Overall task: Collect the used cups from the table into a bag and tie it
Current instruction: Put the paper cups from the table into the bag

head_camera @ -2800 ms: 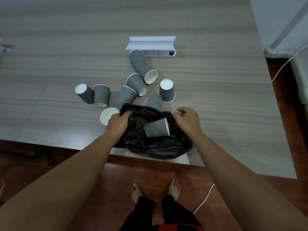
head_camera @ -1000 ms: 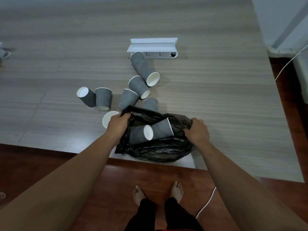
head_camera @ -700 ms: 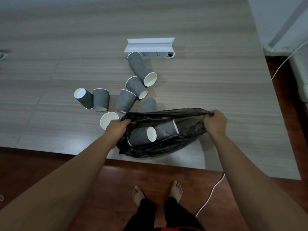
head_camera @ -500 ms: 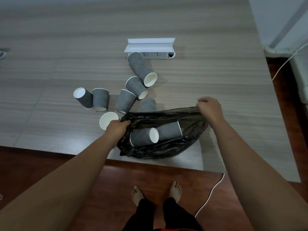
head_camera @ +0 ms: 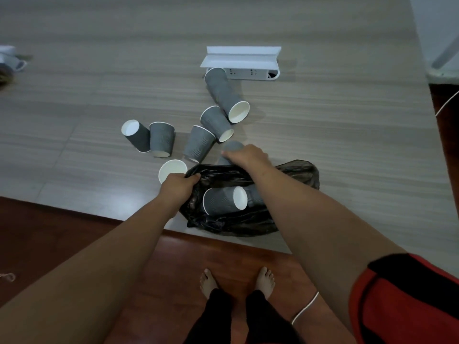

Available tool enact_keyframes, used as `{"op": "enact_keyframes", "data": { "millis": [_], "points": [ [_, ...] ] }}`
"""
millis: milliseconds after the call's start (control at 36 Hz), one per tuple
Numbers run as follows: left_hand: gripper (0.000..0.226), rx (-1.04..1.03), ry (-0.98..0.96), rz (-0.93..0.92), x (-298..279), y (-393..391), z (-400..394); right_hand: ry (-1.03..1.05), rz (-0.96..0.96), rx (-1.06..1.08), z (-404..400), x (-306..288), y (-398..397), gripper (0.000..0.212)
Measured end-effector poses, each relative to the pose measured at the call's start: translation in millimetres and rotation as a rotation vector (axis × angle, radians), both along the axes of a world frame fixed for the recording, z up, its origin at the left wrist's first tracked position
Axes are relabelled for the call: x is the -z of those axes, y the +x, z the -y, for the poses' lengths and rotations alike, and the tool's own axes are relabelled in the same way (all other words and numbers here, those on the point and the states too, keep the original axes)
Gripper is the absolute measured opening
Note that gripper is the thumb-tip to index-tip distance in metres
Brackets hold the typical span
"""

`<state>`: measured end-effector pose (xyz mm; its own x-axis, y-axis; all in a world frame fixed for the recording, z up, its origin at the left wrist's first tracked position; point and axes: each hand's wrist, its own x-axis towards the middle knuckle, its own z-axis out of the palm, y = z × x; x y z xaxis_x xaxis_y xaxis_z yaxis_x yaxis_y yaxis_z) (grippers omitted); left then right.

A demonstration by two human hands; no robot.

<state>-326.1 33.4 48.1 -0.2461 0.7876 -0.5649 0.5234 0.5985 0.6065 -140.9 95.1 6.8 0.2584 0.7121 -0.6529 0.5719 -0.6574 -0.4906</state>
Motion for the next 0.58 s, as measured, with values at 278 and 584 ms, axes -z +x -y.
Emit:
{"op": "enact_keyframes", "data": {
  "millis": [278, 584],
  "points": [
    [0.037, -0.005, 0.025, 0.028, 3, 6, -2, 0.275, -0.257, 0.374, 2, 5, 23, 0.072],
    [0.037, -0.086, -0.008, 0.098, 3, 23, -19, 0.634, -0.453, -0.001, 81, -17, 68, 0.069]
  ]
}}
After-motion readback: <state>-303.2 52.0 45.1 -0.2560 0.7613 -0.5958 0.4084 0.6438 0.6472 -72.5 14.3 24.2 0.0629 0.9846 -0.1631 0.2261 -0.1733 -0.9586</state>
